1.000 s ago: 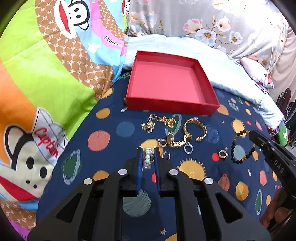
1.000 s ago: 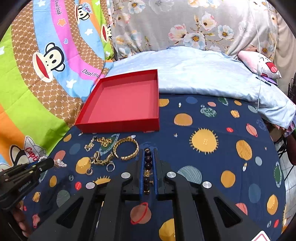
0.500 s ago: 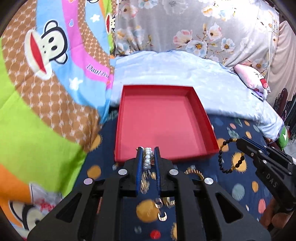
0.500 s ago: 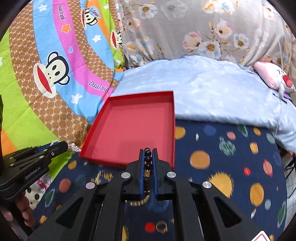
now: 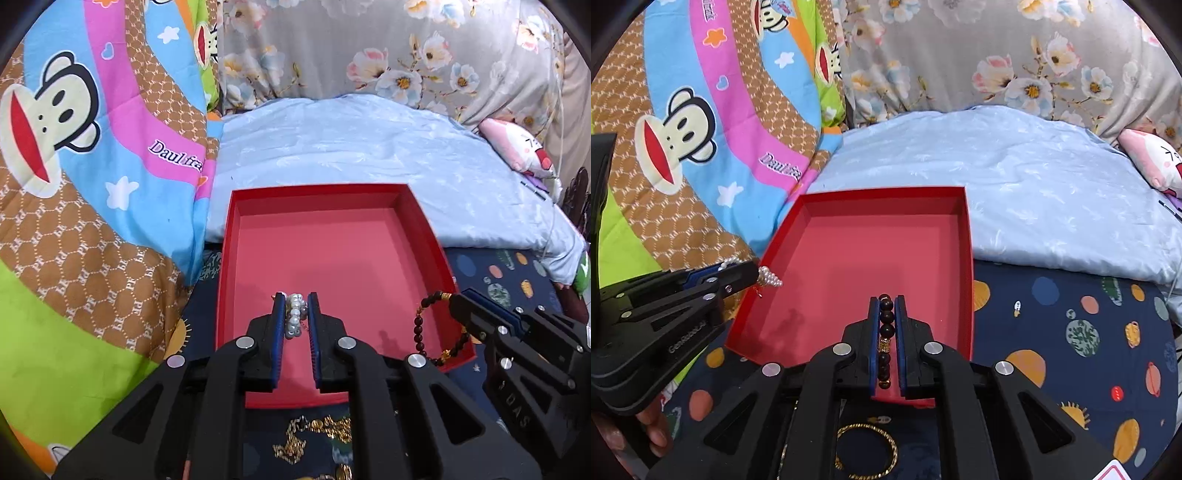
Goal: Organize jewelry
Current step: 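Carry the pearl earring and bead bracelet into the red box while both tools open, then withdraw both open tools from the red box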
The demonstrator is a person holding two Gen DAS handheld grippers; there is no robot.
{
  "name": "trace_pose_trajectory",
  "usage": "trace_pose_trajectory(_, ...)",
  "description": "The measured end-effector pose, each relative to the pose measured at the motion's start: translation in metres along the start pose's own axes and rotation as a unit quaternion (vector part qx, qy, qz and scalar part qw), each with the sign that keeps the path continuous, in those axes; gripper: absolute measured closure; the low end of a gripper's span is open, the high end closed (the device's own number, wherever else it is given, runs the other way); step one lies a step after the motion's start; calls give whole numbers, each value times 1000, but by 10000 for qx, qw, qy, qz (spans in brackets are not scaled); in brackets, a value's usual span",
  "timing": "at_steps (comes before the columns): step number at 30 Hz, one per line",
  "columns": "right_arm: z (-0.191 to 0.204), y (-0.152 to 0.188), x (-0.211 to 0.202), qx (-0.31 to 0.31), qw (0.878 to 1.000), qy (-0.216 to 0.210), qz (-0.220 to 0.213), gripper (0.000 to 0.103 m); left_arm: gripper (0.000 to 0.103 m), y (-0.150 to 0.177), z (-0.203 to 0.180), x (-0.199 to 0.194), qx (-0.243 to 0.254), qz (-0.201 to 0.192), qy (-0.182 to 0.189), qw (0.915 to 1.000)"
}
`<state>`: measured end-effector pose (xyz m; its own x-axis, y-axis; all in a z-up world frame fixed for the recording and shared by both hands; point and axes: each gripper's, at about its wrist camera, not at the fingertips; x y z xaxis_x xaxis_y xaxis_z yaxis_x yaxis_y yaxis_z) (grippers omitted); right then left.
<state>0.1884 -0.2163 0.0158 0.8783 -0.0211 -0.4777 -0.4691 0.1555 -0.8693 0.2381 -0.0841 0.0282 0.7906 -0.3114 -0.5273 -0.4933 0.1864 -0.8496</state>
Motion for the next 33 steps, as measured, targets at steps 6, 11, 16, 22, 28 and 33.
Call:
trace_pose_trajectory(6,-2,12,21,-25,9998,69,186,96,92,9,-1,26,-17,196,-76,9998)
trace_pose_trajectory(11,-3,17,28,-76,9997,175,146,87,89,16,-3,37,16,251,-211,9995)
trace_pose_trajectory(16,-4,17,20,-63,9997,246,23,74,65,22,0,39,-9,236,-444,9987)
trace_pose_trajectory(22,-5,20,-4,13,9996,281,-72,71,60,26,2,24,24,218,-519,9984)
trace_pose_trajectory(28,-2,34,-41,56,9995,301,-96,65,55,31,2,-3,19,157,-546,9984)
trace_pose_trajectory(33,-2,55,-74,138,9994,319,-53,64,49,46,9,-37,-91,114,-580,9982)
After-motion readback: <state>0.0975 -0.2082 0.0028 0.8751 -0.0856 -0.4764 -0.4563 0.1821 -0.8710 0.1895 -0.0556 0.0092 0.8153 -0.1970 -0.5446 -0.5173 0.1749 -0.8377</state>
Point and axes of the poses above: each gripper's, at about its wrist camera, not at the fingertips, and x roughly the way its jaws point, z to its left, y to its underside, and after that the axes turned 12 degrees about -z, right-handed
